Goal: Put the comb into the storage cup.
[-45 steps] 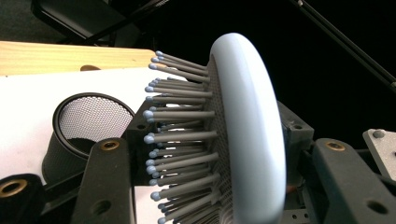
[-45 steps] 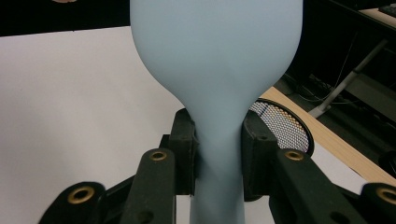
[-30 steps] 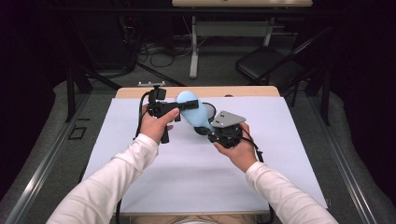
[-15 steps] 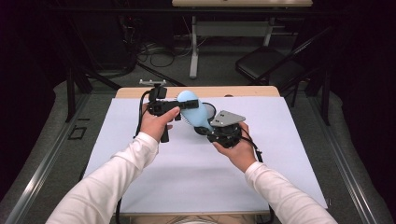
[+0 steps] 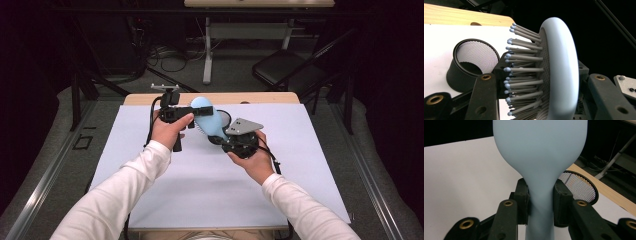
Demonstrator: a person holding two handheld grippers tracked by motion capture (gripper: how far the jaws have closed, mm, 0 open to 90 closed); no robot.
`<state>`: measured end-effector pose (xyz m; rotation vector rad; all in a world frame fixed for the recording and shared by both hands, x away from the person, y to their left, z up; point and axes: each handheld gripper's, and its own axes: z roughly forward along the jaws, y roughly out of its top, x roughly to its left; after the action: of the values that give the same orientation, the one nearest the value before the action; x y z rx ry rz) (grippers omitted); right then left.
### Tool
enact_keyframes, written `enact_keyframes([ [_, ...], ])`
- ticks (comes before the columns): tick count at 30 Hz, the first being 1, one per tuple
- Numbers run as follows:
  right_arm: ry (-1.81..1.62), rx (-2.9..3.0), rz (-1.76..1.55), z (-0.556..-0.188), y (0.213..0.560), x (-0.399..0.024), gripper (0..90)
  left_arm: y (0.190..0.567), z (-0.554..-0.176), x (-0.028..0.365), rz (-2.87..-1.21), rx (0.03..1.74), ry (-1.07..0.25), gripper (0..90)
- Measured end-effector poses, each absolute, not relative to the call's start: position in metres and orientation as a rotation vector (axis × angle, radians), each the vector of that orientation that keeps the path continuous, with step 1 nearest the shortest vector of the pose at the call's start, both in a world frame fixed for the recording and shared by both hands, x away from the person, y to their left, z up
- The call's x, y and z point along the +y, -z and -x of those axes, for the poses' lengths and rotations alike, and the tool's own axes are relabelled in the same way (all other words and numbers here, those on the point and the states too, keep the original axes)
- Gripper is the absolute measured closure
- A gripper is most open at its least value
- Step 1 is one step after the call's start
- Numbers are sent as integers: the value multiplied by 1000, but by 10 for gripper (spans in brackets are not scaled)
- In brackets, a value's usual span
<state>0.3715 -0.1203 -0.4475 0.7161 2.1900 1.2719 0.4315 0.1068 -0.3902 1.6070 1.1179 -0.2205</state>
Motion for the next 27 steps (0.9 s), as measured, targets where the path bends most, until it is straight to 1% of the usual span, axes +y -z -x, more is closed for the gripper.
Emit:
enact_keyframes([
  [22, -1275, 2194, -731, -372, 448, -120, 686, 388, -433, 105, -1618, 1144, 234, 495],
  [27, -1278, 2194, -733, -372, 448, -119, 673, 387, -433, 104, -1620, 1146, 226, 497],
])
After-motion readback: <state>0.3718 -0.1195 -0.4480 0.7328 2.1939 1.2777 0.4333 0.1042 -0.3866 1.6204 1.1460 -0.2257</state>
